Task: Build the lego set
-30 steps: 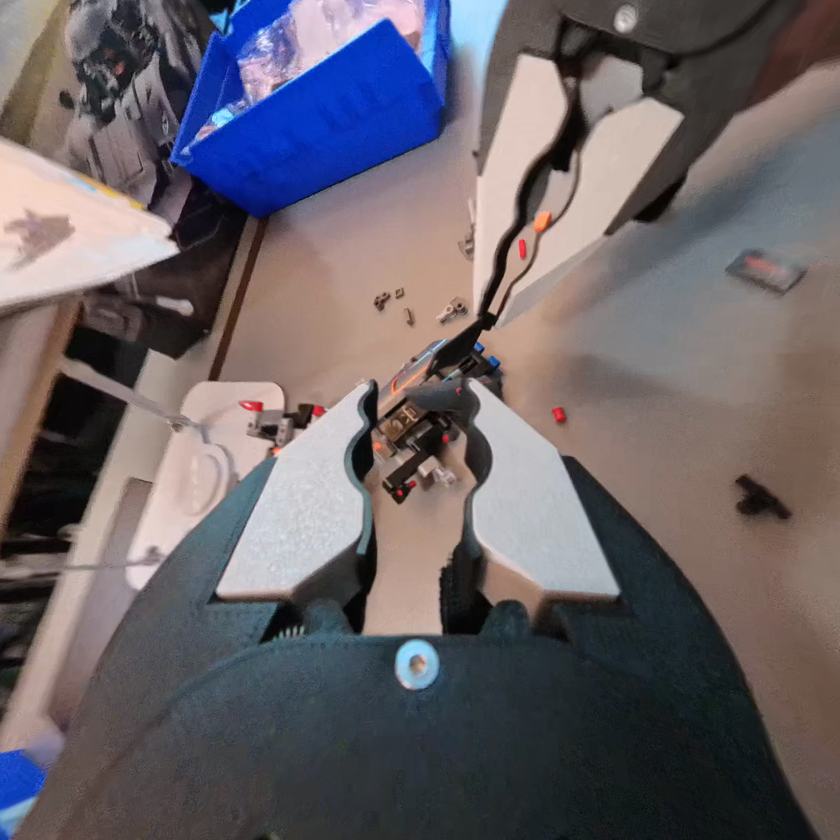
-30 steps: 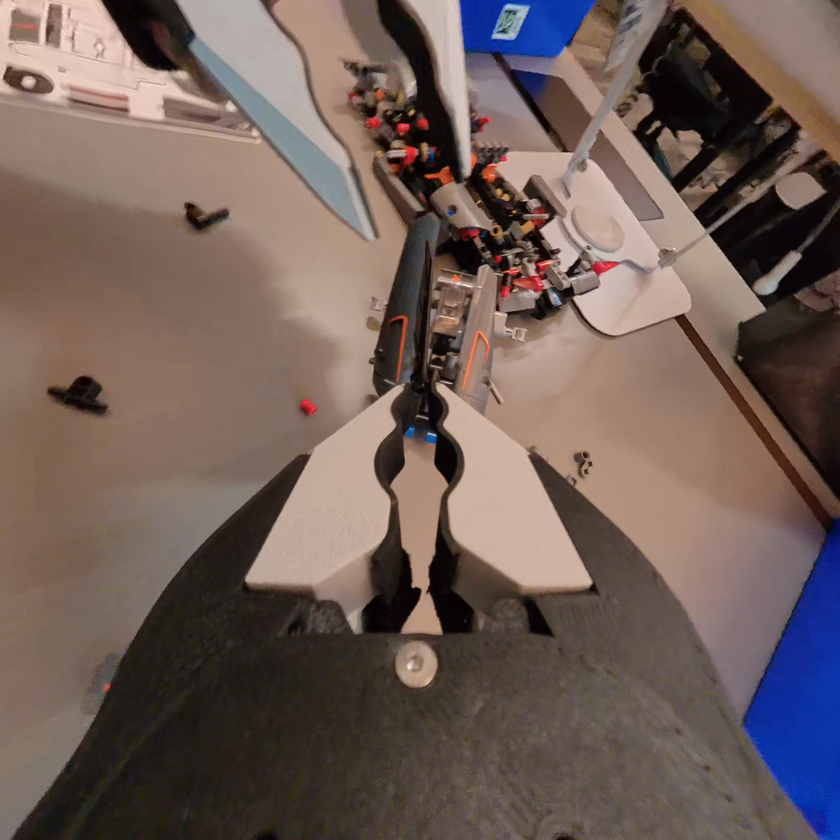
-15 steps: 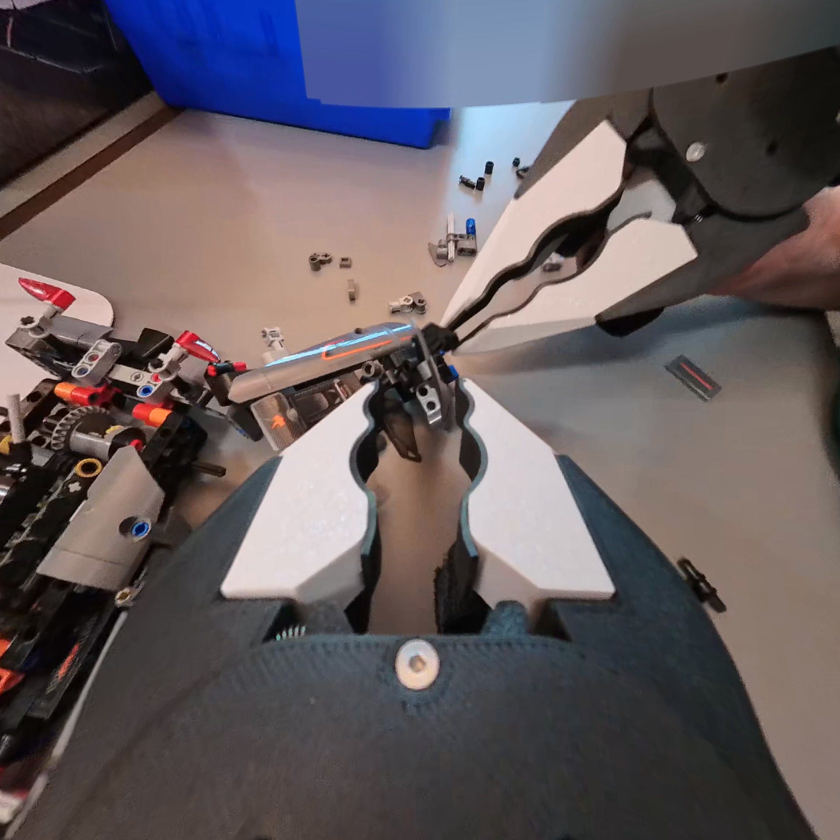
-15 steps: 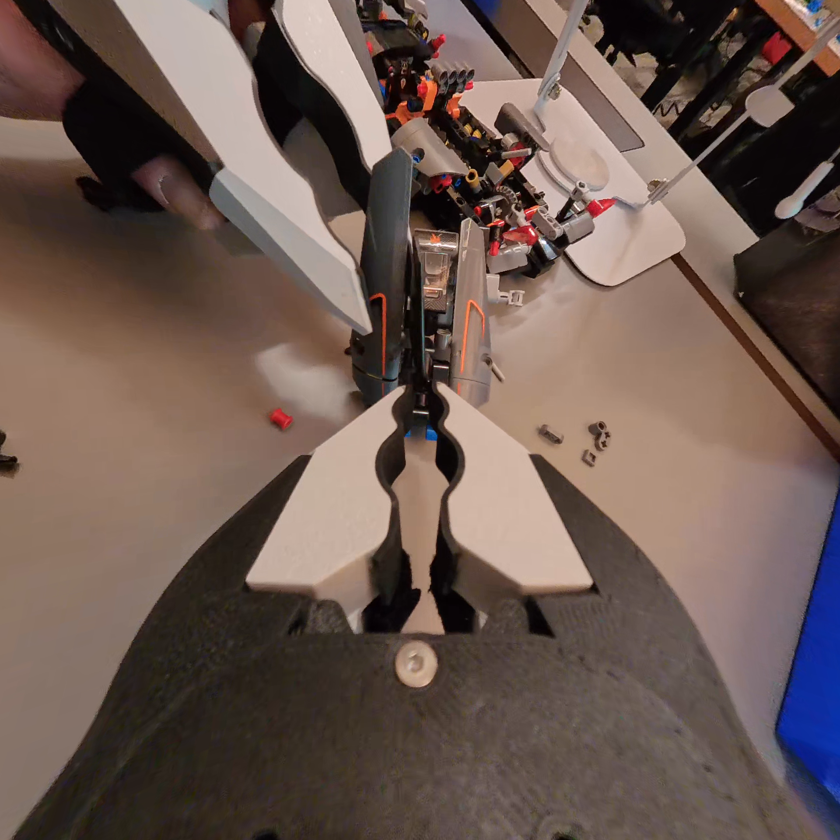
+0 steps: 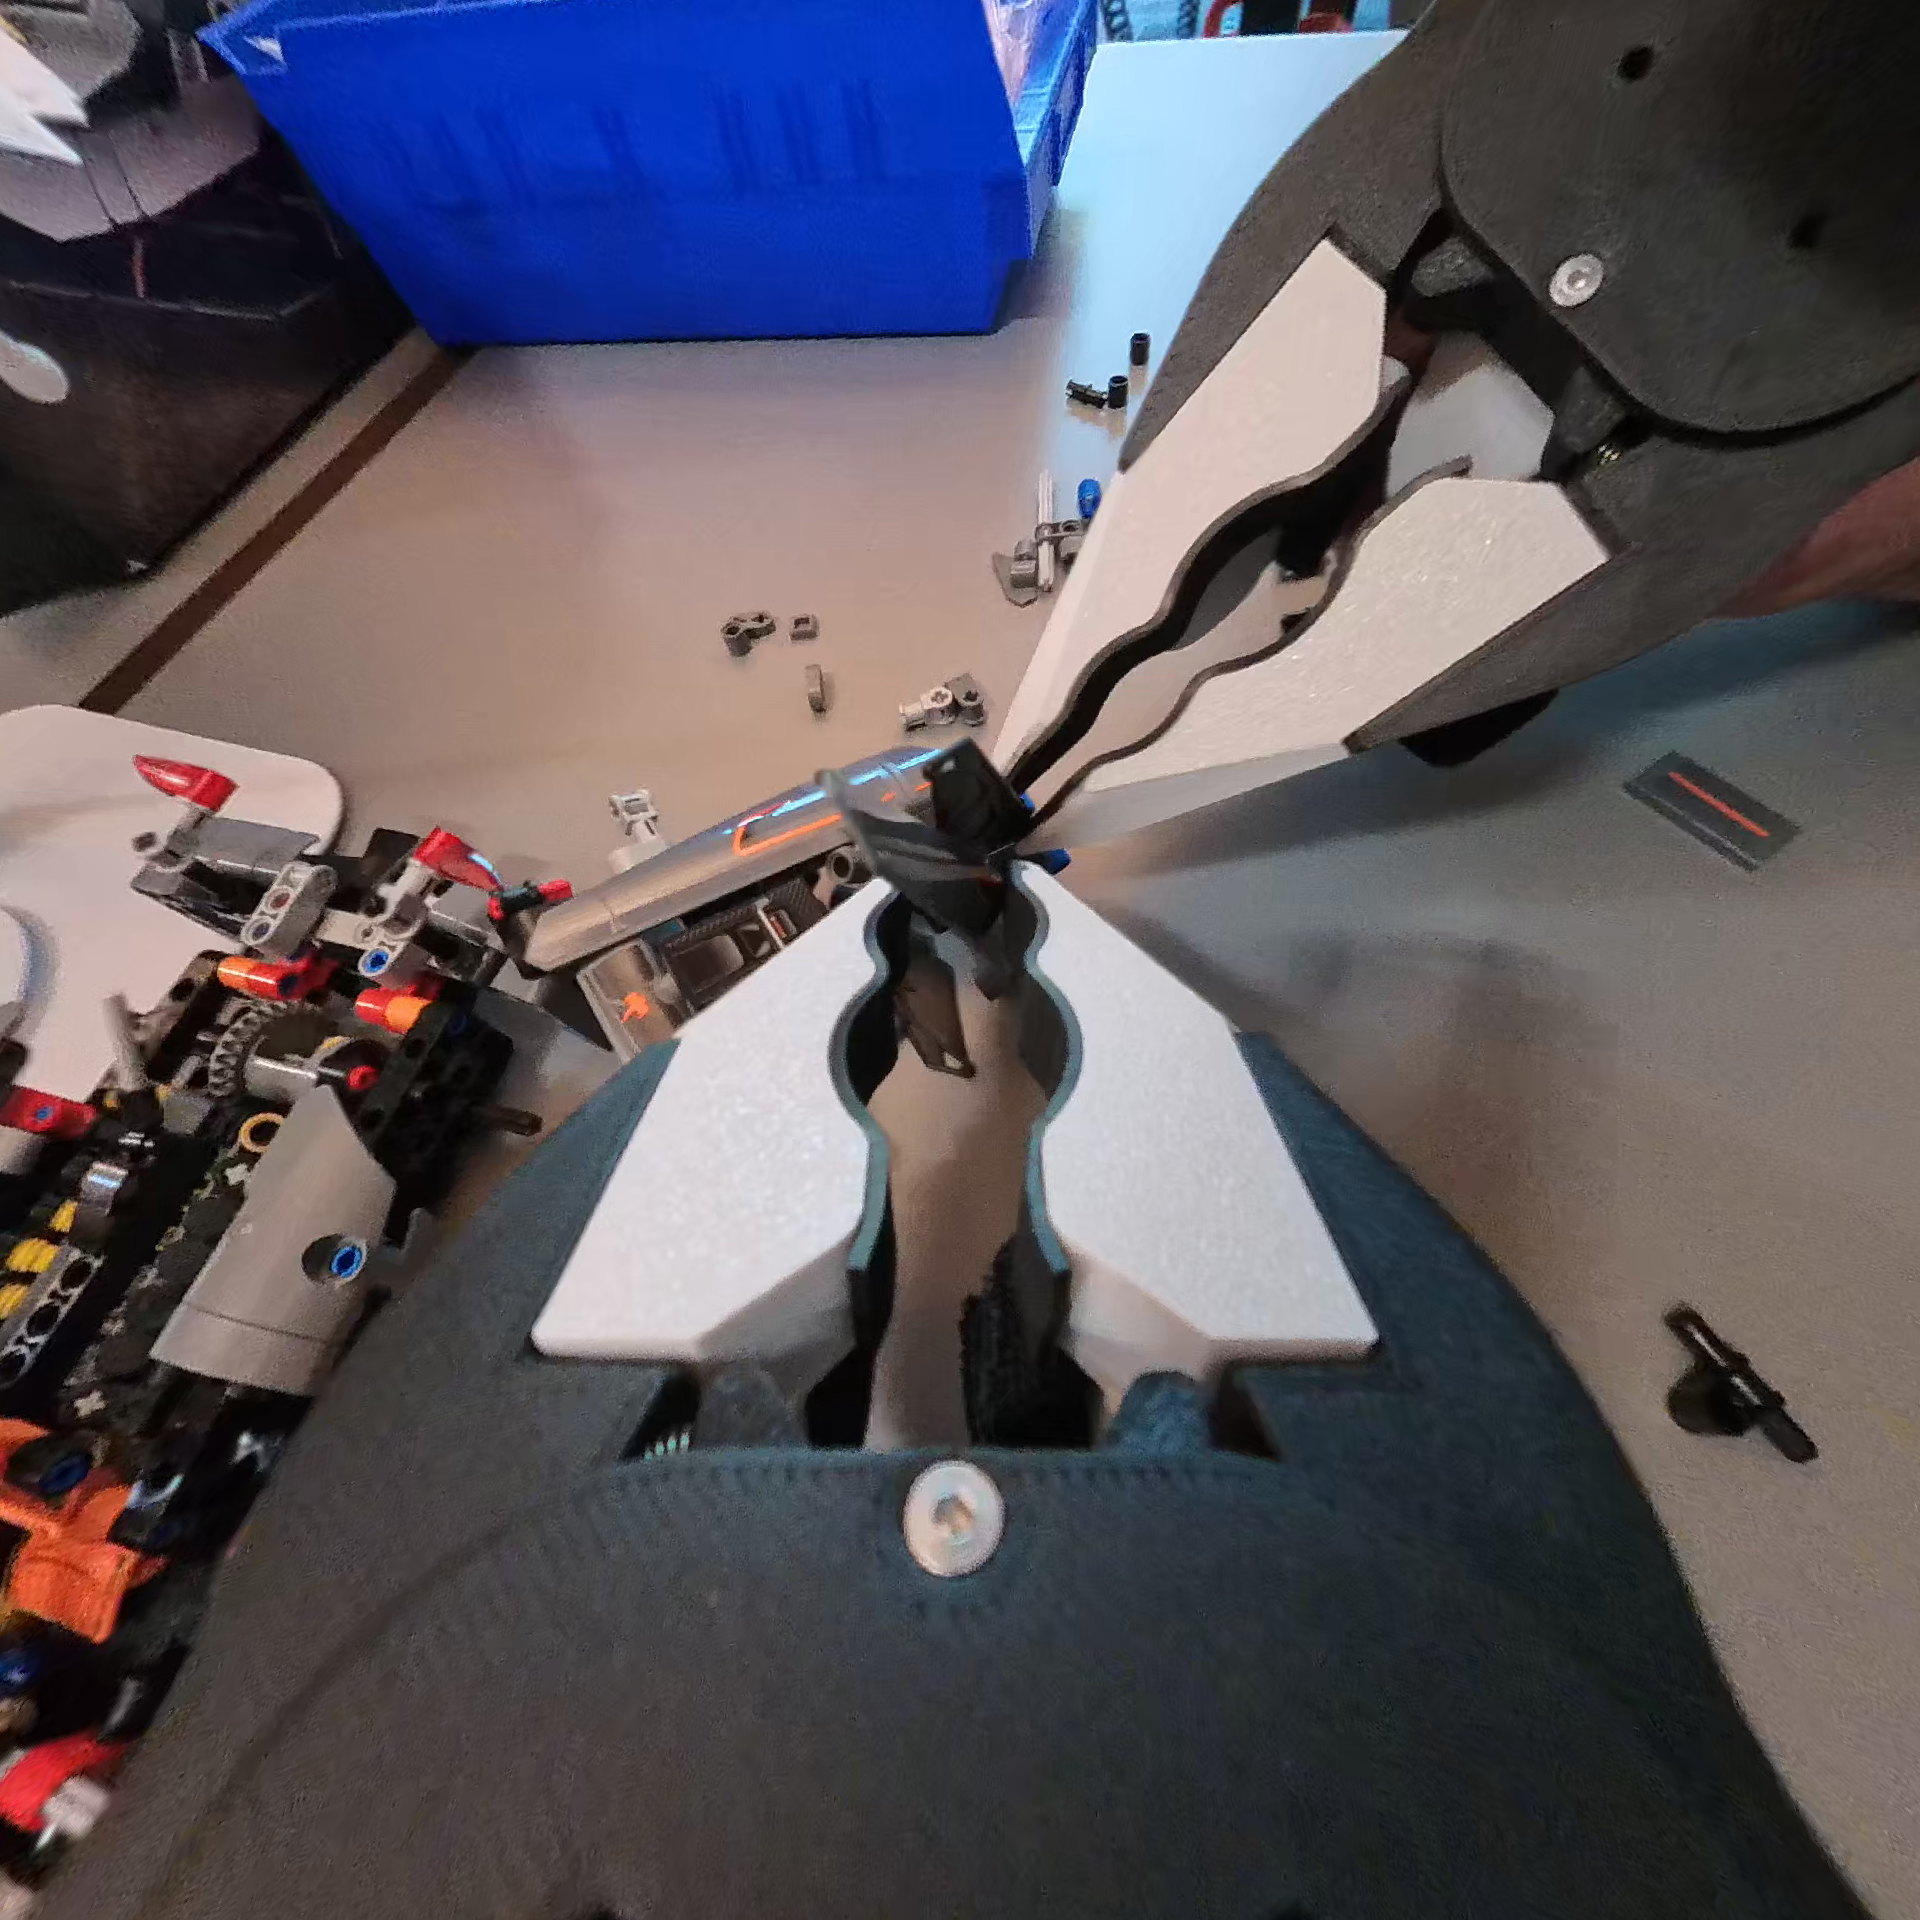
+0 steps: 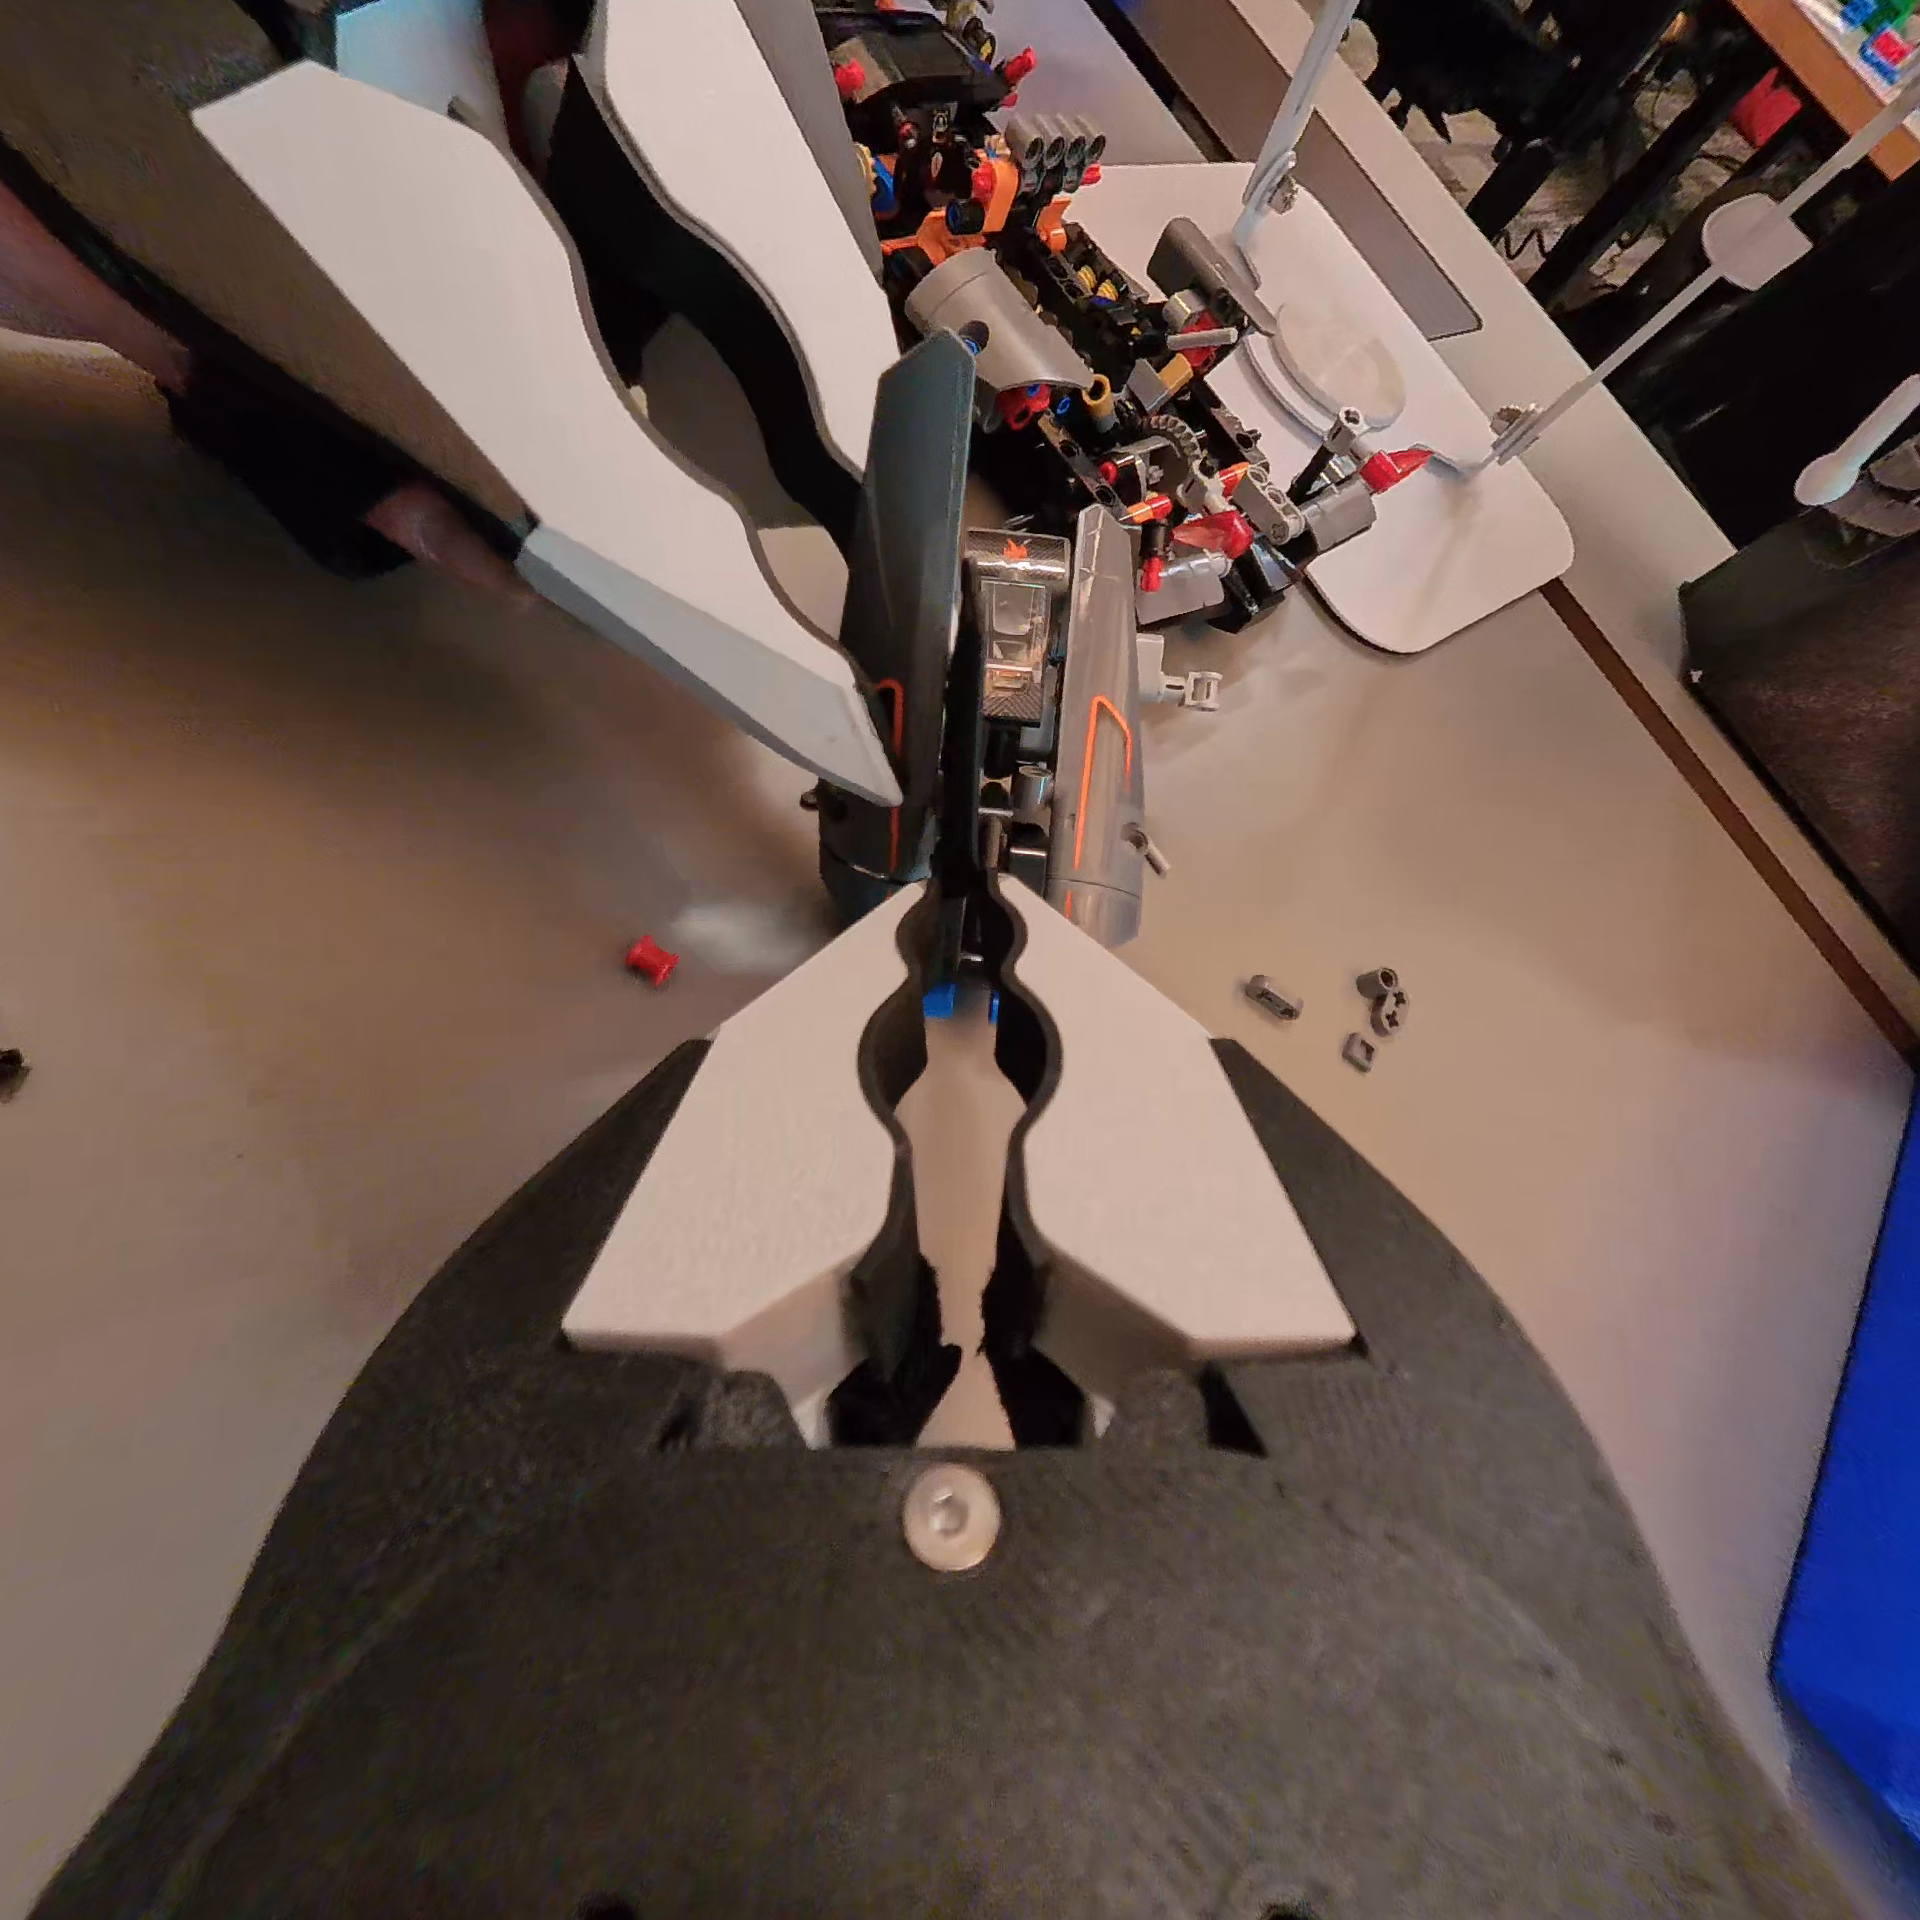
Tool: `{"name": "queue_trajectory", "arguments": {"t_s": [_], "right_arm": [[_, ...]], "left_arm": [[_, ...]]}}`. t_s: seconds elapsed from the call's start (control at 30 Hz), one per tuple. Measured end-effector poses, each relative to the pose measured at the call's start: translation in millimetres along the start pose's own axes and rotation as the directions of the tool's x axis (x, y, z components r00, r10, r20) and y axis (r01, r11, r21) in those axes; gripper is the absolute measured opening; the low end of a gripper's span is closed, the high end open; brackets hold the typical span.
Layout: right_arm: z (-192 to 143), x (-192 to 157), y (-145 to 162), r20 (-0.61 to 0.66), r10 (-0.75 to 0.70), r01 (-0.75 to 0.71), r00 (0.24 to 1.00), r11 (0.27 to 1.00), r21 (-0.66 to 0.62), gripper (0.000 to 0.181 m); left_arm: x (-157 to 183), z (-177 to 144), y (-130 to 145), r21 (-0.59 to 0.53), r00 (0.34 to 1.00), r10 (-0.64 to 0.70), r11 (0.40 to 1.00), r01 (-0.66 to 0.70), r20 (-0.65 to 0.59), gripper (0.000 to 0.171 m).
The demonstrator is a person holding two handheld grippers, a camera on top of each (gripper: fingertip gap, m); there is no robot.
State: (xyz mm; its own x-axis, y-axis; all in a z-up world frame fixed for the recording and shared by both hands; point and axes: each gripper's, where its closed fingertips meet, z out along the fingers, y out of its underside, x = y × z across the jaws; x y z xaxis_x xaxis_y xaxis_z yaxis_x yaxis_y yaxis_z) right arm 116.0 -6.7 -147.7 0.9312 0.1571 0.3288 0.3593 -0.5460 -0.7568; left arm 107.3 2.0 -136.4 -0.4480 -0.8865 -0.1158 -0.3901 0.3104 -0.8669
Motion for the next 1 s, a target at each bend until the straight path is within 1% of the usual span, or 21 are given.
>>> {"name": "queue_trajectory", "arguments": {"t_s": [0.3,0.37,0.57,0.63,1.0], "right_arm": [[-0.8,-4.5,1.2,0.028,0.076,-0.076,0.997,0.997,-0.002,0.004],[-2.9,-0.2,0.9,0.011,0.072,-0.072,0.997,0.997,0.003,0.004],[-2.4,-0.6,2.0,0.023,0.066,-0.065,0.998,0.998,-0.006,0.004],[-1.8,-3.2,2.9,0.031,0.067,-0.066,0.997,0.998,-0.010,0.004],[-1.6,0.5,5.0,0.015,0.068,-0.068,0.998,0.998,-0.011,0.004]], "left_arm": [[1.4,0.1,-0.8,0.007,0.994,0.088,0.996,-0.089,0.070,0.015],[2.1,0.6,-0.8,0.011,0.993,0.094,0.995,-0.095,0.075,0.015],[1.2,2.1,-2.2,0.002,0.983,0.145,0.989,-0.146,0.113,0.014],[2.1,2.3,-2.9,0.012,0.983,0.140,0.990,-0.143,0.121,0.015],[3.9,3.7,-4.5,0.002,0.965,0.209,0.977,-0.212,0.162,0.014]]}}
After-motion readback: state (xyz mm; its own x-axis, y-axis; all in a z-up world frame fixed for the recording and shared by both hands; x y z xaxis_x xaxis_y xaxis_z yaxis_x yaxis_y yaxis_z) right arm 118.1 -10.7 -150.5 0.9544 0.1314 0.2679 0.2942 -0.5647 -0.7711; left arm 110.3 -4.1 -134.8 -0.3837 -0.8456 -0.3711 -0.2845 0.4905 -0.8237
